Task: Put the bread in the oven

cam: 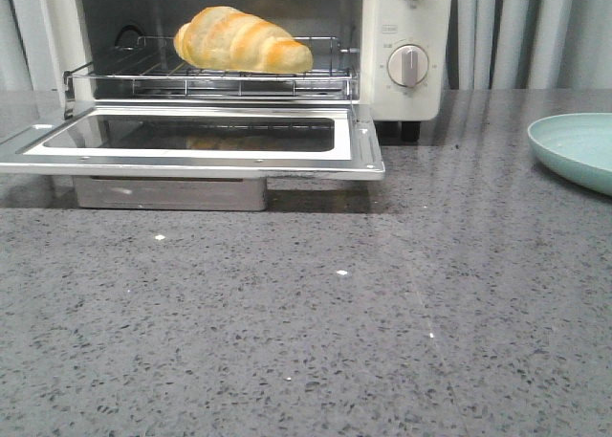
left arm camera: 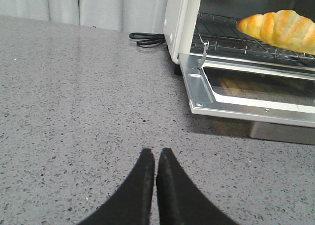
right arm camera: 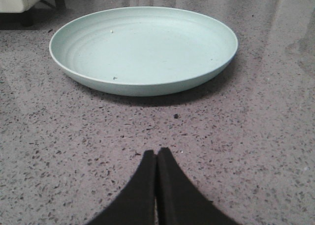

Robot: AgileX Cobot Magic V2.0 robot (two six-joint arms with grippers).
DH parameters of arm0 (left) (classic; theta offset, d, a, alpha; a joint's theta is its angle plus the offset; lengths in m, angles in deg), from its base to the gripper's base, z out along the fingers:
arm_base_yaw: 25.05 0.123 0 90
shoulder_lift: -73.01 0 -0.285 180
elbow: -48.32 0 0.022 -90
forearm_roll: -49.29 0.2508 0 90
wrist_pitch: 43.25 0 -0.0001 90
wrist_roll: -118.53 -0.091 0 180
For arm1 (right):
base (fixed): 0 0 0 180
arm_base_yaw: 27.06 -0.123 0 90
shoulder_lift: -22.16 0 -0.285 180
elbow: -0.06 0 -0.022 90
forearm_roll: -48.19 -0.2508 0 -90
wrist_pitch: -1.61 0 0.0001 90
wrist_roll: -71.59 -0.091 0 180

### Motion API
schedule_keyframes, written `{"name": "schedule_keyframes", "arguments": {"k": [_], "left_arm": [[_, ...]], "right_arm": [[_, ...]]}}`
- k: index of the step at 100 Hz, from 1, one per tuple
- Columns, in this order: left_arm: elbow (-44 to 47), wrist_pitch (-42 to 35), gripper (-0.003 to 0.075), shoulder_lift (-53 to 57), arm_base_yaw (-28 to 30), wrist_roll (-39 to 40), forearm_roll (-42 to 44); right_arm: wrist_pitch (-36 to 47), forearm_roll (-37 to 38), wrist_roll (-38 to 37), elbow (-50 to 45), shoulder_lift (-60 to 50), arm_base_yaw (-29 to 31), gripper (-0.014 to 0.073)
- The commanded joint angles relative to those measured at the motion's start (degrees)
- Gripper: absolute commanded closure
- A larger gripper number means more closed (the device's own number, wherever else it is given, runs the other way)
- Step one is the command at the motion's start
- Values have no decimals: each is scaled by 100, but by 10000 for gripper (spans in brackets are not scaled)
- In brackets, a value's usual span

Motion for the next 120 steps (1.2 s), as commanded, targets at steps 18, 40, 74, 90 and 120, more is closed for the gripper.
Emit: {"name": "schedule_keyframes", "arguments": {"k": [18,40,74,90,120], "left_arm": [[163,-509,741,155,163,-66,553],[150,-55,741,155,696,-66,557],[150,172,741,155,729,-93,486],[150,216,741,155,696,-93,416],[150,327,741,155,484,-93,358]], "right_arm": [[116,6,56,-147,-91,-1,669],[116,6,56,-147,-91,-1,669],[116,6,56,-147,-91,-1,669],[116,6,56,-147,-91,-1,669],[116,6,56,-147,-91,-1,669]]}}
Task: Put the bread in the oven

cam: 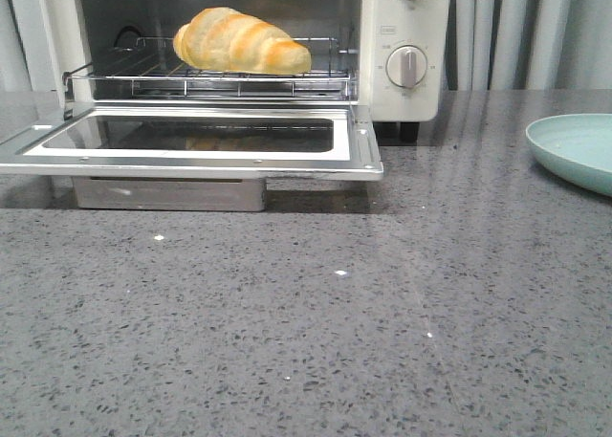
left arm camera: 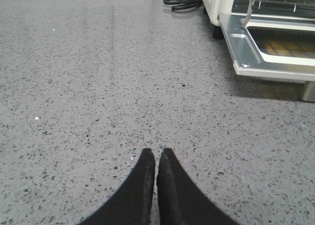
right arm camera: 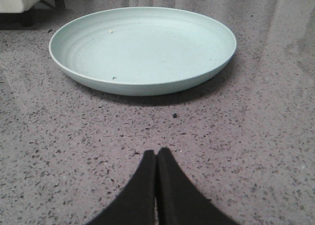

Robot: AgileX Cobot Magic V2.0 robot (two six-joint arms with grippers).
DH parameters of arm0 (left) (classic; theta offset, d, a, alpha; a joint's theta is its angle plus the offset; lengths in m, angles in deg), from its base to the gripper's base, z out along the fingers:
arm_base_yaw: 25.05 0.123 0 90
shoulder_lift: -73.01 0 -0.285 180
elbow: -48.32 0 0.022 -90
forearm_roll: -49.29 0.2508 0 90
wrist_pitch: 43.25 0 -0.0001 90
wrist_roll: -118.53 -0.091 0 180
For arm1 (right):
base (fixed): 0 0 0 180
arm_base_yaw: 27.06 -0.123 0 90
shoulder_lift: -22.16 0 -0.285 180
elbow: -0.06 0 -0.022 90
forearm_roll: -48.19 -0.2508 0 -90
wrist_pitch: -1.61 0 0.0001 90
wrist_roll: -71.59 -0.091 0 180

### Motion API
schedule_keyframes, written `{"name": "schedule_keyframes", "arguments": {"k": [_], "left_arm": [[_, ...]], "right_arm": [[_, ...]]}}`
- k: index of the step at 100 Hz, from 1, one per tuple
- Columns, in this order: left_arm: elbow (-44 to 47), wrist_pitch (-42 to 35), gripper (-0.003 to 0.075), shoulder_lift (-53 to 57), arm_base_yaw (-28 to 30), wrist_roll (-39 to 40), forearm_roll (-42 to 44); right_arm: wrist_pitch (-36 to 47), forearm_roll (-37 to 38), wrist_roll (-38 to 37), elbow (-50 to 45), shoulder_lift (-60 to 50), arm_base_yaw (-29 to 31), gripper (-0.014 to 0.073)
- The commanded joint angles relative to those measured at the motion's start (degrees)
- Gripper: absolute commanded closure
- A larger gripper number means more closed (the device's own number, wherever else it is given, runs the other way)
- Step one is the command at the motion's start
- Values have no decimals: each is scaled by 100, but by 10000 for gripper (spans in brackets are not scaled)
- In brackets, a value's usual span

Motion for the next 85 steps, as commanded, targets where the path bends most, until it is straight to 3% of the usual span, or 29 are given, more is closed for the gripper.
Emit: {"name": "schedule_keyframes", "arguments": {"k": [1,85], "left_arm": [[133,-372,741,155,-46,1,-43],[133,-398,741,155,-46,1,-152]], "right_arm": [[116,6,44,-147,-91,-1,669],[116,6,44,-147,-91,-1,669]]}}
